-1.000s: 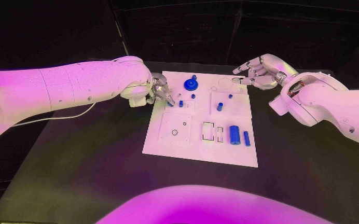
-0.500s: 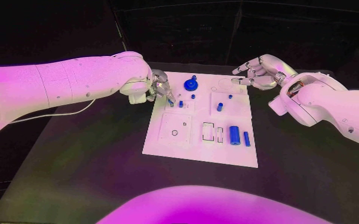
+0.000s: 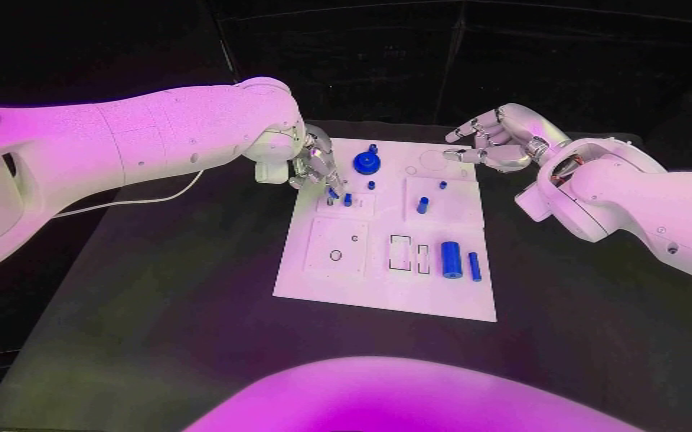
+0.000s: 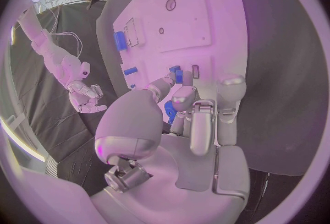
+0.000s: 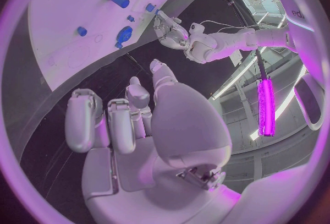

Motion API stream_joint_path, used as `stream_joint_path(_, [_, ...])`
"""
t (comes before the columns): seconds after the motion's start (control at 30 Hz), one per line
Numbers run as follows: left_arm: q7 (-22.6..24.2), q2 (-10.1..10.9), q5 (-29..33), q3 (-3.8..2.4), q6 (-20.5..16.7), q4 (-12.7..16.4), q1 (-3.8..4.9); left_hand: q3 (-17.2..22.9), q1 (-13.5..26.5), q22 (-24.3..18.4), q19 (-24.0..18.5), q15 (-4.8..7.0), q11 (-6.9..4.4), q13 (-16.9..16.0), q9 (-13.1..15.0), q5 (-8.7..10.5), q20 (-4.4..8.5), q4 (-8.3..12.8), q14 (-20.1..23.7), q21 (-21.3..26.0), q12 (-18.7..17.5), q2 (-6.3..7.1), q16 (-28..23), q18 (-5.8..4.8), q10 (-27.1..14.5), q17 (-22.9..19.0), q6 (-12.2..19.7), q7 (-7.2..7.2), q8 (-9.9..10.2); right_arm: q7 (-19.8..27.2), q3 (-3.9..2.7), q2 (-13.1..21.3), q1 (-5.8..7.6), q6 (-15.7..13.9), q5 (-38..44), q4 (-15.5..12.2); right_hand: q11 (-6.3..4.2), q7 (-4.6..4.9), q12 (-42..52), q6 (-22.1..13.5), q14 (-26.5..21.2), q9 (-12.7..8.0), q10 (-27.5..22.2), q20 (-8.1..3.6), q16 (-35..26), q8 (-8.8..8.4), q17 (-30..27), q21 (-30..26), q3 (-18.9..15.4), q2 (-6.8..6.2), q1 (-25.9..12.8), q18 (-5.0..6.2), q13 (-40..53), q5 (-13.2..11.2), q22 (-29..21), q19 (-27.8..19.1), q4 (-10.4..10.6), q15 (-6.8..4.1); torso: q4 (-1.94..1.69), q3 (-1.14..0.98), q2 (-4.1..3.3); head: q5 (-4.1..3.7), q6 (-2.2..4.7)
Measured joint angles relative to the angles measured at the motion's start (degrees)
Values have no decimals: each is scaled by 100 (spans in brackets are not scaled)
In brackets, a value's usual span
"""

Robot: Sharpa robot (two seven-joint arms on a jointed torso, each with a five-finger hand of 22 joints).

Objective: Assemble the parts on the task board

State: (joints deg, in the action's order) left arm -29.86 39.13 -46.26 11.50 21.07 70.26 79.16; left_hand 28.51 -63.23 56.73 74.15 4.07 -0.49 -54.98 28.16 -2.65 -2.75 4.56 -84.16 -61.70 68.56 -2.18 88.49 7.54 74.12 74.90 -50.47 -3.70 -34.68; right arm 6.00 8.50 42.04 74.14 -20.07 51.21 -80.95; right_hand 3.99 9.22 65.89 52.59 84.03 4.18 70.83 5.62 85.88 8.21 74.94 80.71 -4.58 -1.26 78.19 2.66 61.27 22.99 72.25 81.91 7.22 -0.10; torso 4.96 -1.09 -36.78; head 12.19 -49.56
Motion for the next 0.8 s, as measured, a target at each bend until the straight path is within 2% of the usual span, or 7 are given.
stream_joint_path(0.13, [-20,-159,80,4,408,-236,7,15,-1,0,0,-4,0,-11,-1,1,0,-12,4,0,0,-1,0,0,0,5,0,0,1,-2,0,-11,0,2,0,4,0,0,0,0,0,0,0,0,0,0,0,0,0,0,0,0,0,0,0,0,0,0,0,0,-1,-11,-4])
stream_joint_path(0.3, [-42,-251,111,5,714,-394,11,21,-1,12,0,-20,0,-29,-3,-2,0,-6,21,0,0,-1,0,0,0,4,1,-1,6,-4,0,-15,0,3,0,6,0,0,0,0,0,0,0,0,0,0,-1,0,0,0,0,0,0,0,0,0,0,0,0,0,-3,-19,-21])
stream_joint_path(0.53, [-66,-327,30,6,787,-520,13,21,-2,58,0,-20,0,-48,-6,-5,0,-5,21,0,0,-2,0,0,-1,4,9,-10,7,-6,0,-30,0,10,0,15,0,0,0,0,0,0,0,0,0,0,-1,0,0,0,0,0,0,0,0,0,0,0,-8,1,-2,-20,-38])
stream_joint_path(0.8, [-84,-388,-219,6,762,-540,13,21,4,124,0,-20,1,-48,-3,-4,0,-4,21,-75,0,-38,0,0,-1,3,11,-11,-11,-6,0,-39,0,14,0,19,0,0,0,0,0,0,0,0,0,0,-1,0,0,0,0,0,-1,0,0,0,0,0,-10,4,2,-4,-44])
